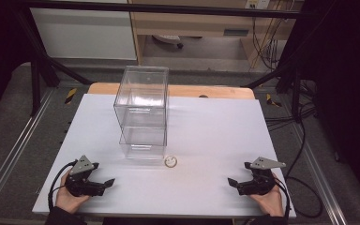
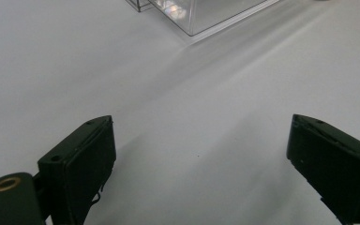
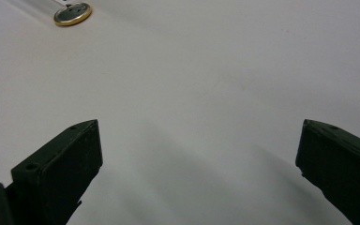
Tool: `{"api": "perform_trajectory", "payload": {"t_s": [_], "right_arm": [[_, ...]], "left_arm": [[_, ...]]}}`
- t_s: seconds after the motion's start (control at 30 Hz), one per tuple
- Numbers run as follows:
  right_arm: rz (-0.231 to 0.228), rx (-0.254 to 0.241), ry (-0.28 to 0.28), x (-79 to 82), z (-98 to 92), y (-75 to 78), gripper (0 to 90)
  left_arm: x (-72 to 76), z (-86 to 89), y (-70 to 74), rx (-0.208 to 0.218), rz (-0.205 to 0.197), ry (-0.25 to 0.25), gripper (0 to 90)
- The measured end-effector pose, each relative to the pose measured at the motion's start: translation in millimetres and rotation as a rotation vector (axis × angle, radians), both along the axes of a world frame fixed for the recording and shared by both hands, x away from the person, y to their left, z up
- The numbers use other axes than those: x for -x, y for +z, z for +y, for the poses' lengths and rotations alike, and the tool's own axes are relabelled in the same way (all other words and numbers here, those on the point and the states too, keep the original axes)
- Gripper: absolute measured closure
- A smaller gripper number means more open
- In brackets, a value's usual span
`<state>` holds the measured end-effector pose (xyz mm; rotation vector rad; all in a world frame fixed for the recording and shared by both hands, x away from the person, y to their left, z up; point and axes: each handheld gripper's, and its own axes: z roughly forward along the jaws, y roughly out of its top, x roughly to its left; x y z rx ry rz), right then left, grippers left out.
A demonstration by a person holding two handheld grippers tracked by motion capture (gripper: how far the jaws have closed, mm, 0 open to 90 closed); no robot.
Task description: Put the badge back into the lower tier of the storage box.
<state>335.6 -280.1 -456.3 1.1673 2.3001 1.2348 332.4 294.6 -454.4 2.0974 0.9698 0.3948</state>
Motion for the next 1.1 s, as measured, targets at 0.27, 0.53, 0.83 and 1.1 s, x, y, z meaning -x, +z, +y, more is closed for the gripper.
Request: {"api": "perform_trajectory", "payload": {"t_s": [0.27, 0.53, 0.83, 1.1], "right_arm": [[-0.002, -0.002, 0.003, 1.1, 1.9, -0.2, 1.1], [-0.003, 0.003, 0.005, 1.8, 6.7, -1.0, 1.2], [-0.009, 0.001, 0.012, 1.6, 15.7, 1.7, 1.2], [-0.001, 0.010, 0.023, 0.8, 26.6, 2.3, 1.2]], "left_arm": [[0.1, 0.5, 0.1, -0.003, -0.002, 0.003, 8.1], [-0.1, 0.7, -0.7, -0.007, 0.003, 0.001, 8.1], [0.1, 0.6, -1.1, -0.007, 0.007, 0.003, 8.2], [0.5, 1.1, -0.4, -0.004, 0.007, 0.008, 8.4]]}}
